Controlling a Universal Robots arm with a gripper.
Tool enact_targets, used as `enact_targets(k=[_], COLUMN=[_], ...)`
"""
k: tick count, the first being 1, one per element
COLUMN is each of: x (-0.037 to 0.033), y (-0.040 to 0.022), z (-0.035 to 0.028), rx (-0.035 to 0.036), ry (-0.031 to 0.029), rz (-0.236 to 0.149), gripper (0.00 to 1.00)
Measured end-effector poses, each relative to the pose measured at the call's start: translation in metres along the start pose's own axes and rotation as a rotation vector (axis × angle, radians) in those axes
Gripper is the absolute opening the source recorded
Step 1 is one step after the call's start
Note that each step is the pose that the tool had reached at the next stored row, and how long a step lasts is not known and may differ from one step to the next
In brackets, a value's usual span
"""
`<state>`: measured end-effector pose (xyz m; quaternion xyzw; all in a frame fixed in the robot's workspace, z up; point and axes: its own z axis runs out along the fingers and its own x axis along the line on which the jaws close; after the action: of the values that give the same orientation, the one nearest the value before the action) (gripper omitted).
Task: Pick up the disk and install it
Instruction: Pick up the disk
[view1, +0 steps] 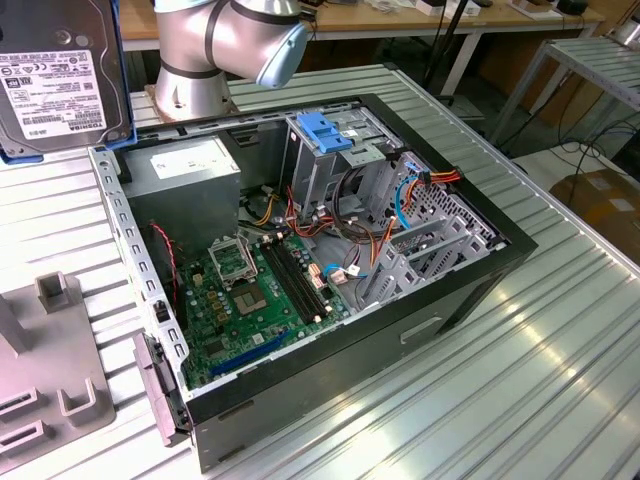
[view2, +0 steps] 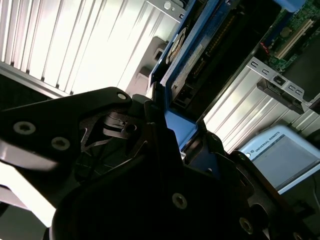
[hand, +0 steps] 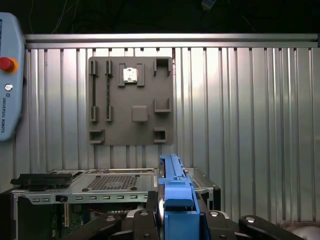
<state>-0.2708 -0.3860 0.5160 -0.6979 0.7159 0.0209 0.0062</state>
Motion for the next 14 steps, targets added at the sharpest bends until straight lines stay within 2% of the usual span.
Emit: enact_targets(k=[5,14], x=[0.0002,0.0003], y=[-0.0055,-0.0220], z=[0.0000,-0.0001], rx=[0.0001,0.0001], ry=[0.0000,0.0000], rz=[0.000,0.000], gripper=[0.37,0.37])
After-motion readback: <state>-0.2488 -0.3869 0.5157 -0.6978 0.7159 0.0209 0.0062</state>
